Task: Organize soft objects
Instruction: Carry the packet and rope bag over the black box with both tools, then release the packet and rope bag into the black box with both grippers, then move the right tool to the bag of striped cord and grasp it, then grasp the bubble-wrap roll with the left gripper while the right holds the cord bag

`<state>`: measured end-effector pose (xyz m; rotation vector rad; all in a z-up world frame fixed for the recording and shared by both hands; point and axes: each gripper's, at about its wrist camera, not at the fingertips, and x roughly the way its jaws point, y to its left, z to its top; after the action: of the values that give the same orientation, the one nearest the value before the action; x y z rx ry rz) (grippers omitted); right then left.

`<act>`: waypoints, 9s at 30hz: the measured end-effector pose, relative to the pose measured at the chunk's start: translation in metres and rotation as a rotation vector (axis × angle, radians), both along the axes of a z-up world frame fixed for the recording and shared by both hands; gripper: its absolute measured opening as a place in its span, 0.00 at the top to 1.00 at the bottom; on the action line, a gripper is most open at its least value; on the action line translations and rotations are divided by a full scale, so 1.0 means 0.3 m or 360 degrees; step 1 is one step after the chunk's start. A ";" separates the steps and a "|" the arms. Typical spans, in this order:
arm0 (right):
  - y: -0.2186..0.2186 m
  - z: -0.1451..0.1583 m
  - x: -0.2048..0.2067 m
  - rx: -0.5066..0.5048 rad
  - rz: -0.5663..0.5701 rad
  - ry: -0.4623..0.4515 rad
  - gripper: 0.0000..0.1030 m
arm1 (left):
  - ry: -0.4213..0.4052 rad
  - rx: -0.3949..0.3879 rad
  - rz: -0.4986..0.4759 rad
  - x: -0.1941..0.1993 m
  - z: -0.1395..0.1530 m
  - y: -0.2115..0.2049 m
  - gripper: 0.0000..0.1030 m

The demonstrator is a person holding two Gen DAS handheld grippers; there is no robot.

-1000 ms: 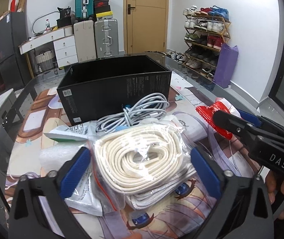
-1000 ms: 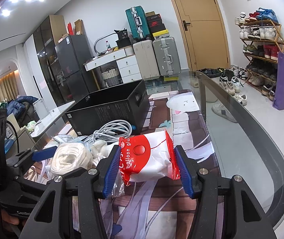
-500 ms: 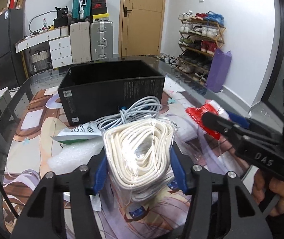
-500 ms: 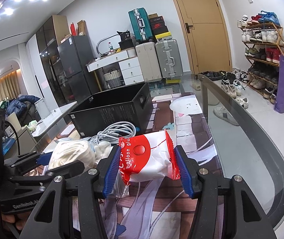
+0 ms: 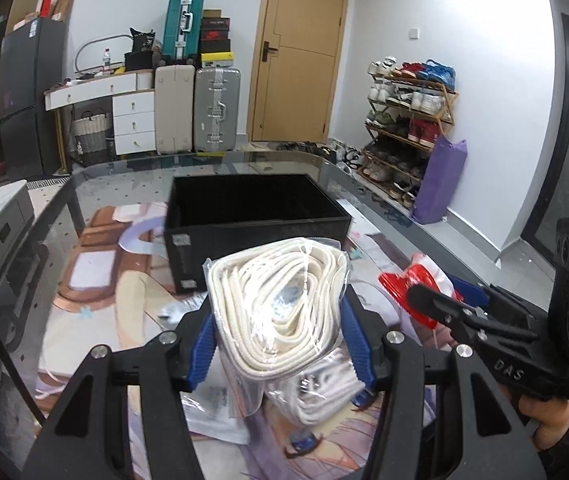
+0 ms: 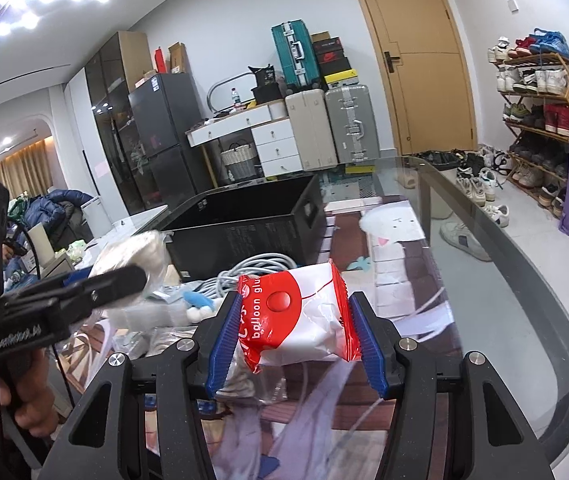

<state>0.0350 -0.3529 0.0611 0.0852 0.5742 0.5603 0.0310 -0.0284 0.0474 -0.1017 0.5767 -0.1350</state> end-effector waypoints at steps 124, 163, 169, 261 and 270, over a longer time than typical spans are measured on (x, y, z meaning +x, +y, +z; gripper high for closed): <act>0.194 0.046 0.103 -0.0174 0.0202 0.0197 0.01 | 0.0100 -0.0017 0.0172 0.085 0.004 0.183 0.00; 0.374 -0.134 0.038 -0.0530 0.0409 0.0359 0.01 | 0.0177 -0.0048 0.0173 0.010 -0.080 0.246 0.00; 0.374 -0.138 0.032 -0.0528 0.0389 0.0354 0.01 | 0.0193 -0.0048 0.0163 0.015 -0.090 0.246 0.00; 0.133 0.020 -0.058 -0.0249 0.0237 0.0055 0.14 | 0.0245 -0.0075 -0.0218 -0.050 -0.111 0.112 0.62; 0.129 0.010 -0.039 -0.0253 0.0230 0.0079 0.14 | 0.0299 0.0015 -0.0230 -0.018 -0.152 0.067 0.61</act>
<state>0.0235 -0.3142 0.0642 -0.0937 0.6747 0.6517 0.0256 -0.0085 0.0020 -0.0636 0.7722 -0.2652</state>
